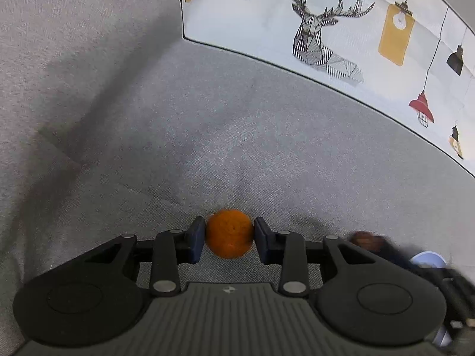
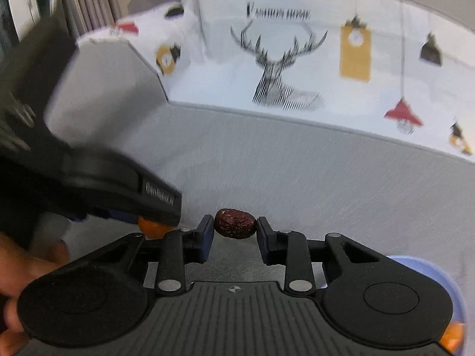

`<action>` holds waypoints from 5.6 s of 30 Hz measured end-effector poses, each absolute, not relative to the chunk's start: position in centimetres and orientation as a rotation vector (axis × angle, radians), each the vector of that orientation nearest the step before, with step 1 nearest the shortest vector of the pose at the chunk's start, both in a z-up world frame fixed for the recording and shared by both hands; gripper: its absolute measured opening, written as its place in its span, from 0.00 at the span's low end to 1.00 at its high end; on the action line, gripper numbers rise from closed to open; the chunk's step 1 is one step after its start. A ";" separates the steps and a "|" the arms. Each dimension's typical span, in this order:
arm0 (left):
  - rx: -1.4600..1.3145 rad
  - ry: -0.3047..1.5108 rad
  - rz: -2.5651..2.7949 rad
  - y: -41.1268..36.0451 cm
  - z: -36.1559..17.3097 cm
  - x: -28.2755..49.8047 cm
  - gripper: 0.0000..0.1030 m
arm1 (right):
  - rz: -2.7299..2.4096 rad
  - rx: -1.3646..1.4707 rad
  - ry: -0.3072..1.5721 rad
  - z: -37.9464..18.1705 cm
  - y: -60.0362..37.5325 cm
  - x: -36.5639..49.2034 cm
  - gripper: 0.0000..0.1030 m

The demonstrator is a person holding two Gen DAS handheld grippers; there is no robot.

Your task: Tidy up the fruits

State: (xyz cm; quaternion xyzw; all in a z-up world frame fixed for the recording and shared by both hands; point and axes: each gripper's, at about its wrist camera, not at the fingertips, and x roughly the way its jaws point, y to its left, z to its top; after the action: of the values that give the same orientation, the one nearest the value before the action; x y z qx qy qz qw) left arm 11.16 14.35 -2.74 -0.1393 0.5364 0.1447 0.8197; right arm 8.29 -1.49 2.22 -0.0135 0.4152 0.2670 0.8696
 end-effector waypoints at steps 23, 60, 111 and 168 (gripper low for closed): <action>-0.112 0.838 -0.046 2.6 3.8 3.1 0.37 | 0.202 0.070 0.783 5.7 -23.5 1.6 0.32; 0.154 0.833 -0.281 -5.8 -0.6 4.1 0.37 | 0.254 -0.010 0.955 2.1 -20.0 3.7 0.32; -0.035 0.872 -0.081 -3.0 3.3 -2.3 0.99 | 0.038 0.067 0.790 7.5 -24.7 -2.9 0.99; -0.080 1.108 0.008 -1.8 -0.8 -0.4 0.99 | 0.177 -0.049 0.986 3.1 -21.8 -1.8 0.99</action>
State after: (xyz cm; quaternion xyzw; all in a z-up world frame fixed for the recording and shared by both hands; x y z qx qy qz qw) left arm -0.35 -1.77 -0.84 -0.0379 0.5261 0.0036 0.8496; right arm -1.84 -21.80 3.12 -0.0237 0.4724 0.0848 0.8770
